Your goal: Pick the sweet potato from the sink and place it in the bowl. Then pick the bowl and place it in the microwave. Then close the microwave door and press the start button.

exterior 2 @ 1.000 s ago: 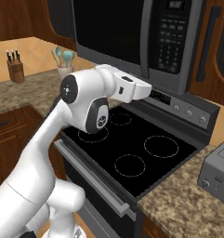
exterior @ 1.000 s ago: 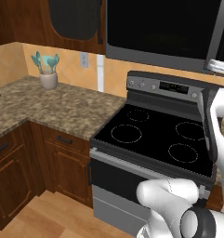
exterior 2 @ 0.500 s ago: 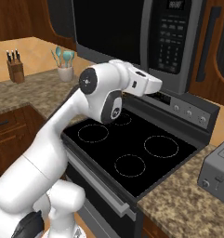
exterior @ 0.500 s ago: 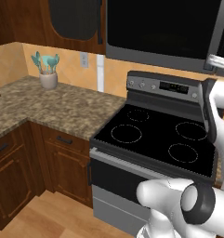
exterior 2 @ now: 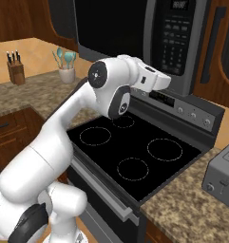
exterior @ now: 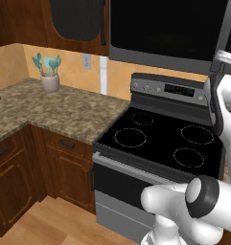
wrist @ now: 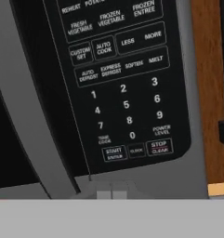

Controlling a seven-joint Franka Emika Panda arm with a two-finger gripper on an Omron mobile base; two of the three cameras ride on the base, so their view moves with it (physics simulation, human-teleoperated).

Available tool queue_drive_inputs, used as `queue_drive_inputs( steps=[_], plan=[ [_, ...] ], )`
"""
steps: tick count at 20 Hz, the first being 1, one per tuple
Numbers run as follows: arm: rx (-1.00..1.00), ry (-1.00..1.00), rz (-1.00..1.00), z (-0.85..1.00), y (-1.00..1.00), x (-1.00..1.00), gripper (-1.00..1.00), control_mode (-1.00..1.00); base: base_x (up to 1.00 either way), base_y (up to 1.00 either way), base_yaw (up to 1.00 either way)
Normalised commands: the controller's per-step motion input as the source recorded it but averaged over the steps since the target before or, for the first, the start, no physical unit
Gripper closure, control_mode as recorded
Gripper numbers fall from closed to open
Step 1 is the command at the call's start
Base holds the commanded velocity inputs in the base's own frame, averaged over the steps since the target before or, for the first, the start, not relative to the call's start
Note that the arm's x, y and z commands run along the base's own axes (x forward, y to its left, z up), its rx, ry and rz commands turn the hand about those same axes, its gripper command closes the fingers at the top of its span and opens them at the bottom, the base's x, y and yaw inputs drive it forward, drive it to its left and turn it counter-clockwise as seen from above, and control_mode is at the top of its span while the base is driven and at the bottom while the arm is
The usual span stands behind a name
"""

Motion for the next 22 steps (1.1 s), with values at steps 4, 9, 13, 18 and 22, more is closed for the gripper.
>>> queue_drive_inputs(
  steps=[4,9,13,18,22],
  plan=[
    [0.0,0.0,0.0,0.0,-0.05,0.2,1.0,-1.0,0.0,0.0,0.0],
    [0.0,-0.05,0.0,-0.02,-0.13,0.06,1.0,-1.0,0.0,0.0,0.0],
    [0.02,-0.15,0.0,-0.01,-0.21,0.0,1.0,-1.0,0.0,0.0,0.0],
    [0.0,-0.09,0.0,-0.18,-0.04,0.03,1.0,-1.0,0.0,0.0,0.0],
    [0.0,-0.01,0.0,-0.25,0.0,0.01,1.0,-1.0,0.0,0.0,0.0]
  ],
)
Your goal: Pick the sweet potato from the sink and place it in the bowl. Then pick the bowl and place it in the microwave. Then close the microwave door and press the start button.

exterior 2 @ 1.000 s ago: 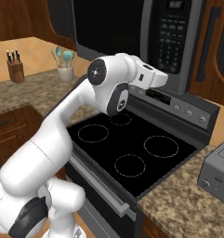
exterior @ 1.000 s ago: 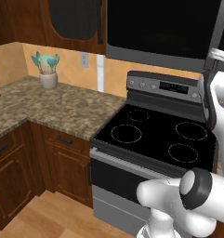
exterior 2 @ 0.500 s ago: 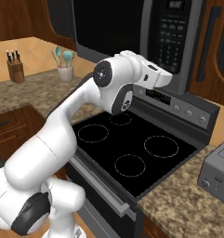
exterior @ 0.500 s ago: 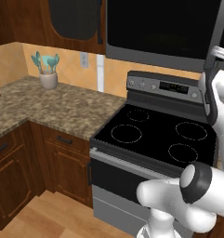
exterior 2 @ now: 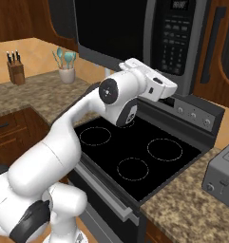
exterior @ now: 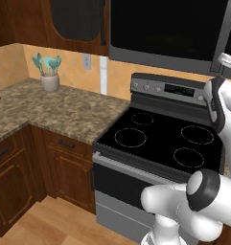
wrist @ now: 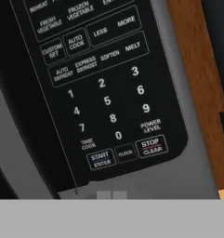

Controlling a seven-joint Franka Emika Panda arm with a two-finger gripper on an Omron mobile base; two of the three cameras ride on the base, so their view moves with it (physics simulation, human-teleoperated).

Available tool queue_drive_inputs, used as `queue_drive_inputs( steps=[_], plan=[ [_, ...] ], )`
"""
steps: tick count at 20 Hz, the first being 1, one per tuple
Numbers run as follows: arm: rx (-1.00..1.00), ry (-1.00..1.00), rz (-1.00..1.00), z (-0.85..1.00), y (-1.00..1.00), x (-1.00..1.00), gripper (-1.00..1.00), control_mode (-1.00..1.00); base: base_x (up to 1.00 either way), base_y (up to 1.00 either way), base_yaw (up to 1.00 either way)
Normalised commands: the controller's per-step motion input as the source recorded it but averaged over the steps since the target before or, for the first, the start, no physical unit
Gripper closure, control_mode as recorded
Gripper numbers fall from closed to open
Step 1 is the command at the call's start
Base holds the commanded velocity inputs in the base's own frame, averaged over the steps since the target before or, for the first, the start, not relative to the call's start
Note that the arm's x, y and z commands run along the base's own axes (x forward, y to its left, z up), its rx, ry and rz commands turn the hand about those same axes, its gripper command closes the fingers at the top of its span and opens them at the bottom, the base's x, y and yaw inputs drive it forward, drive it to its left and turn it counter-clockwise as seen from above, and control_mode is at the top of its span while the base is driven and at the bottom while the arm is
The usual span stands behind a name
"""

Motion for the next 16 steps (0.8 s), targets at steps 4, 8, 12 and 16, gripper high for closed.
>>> queue_drive_inputs(
  steps=[4,8,12,16],
  plan=[
    [0.0,0.0,0.0,-0.01,0.0,0.15,1.0,-1.0,0.0,0.0,0.0],
    [0.0,0.0,0.0,0.0,0.0,0.11,1.0,-1.0,0.0,0.0,0.0],
    [0.01,0.0,0.0,0.0,-0.04,0.27,1.0,-1.0,0.0,0.0,0.0],
    [0.03,0.0,0.0,0.03,-0.09,0.21,1.0,-1.0,0.0,0.0,0.0]
  ],
)
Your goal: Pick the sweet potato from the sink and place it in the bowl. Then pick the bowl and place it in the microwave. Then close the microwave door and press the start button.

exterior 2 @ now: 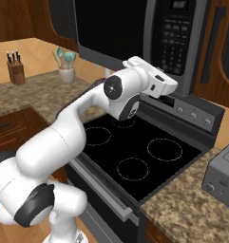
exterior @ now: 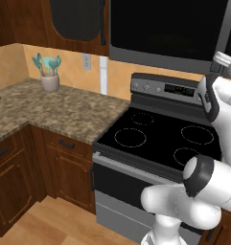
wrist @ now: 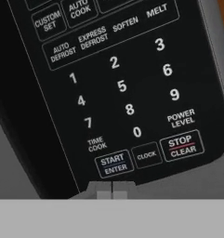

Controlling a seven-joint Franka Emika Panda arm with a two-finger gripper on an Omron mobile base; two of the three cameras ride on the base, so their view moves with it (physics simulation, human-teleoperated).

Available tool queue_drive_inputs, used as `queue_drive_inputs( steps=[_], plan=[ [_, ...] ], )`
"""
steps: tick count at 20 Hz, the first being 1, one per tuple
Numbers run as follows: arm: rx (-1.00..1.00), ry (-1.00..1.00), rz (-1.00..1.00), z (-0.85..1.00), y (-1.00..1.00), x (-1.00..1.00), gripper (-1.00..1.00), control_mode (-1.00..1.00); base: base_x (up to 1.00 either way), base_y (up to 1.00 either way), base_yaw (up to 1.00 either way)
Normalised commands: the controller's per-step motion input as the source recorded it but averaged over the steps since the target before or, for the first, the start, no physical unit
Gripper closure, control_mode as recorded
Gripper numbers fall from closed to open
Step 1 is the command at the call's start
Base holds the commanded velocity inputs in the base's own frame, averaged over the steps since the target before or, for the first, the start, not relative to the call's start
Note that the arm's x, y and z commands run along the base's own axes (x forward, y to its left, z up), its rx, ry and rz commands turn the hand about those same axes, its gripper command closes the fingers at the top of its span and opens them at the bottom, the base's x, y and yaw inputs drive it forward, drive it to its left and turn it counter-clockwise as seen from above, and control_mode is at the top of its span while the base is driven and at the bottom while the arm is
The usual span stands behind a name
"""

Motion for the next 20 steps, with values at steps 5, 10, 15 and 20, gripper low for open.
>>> queue_drive_inputs(
  steps=[5,10,15,20],
  plan=[
    [0.05,0.0,0.0,0.03,-0.2,0.06,1.0,-1.0,0.0,0.0,0.0],
    [0.01,0.0,0.0,0.0,-0.04,0.08,1.0,-1.0,0.0,0.0,0.0],
    [0.0,0.0,0.0,0.0,0.0,0.19,1.0,-1.0,0.0,0.0,0.0],
    [0.0,0.0,0.0,0.0,0.0,0.29,1.0,-1.0,0.0,0.0,0.0]
  ],
)
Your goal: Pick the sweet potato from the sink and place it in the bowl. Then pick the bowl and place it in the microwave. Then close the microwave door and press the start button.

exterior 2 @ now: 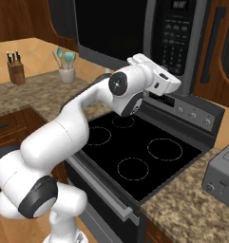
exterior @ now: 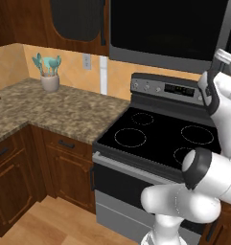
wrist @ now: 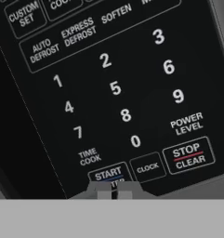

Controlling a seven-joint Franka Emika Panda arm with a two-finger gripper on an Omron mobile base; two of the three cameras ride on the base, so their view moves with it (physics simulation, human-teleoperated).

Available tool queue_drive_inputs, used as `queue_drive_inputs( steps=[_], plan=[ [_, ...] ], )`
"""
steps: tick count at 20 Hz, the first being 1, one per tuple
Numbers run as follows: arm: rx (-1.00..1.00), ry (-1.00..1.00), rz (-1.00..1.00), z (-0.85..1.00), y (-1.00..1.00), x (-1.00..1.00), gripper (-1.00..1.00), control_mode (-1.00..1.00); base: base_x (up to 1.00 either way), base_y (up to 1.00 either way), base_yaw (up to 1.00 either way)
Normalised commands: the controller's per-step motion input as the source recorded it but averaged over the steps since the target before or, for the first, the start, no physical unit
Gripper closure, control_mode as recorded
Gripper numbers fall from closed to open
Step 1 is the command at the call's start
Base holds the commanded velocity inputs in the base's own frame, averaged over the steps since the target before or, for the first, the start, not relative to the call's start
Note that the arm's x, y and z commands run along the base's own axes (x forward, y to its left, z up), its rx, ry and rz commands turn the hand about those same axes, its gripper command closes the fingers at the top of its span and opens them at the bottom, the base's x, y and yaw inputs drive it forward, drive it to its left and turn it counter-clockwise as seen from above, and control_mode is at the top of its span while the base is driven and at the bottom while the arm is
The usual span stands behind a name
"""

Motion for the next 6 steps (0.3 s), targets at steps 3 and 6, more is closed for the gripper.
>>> queue_drive_inputs(
  steps=[3,6],
  plan=[
    [0.0,0.0,0.0,-0.04,0.0,0.81,1.0,-1.0,0.0,0.0,0.0],
    [0.0,0.0,0.0,-0.07,0.0,1.0,1.0,-1.0,0.0,0.0,0.0]
  ],
)
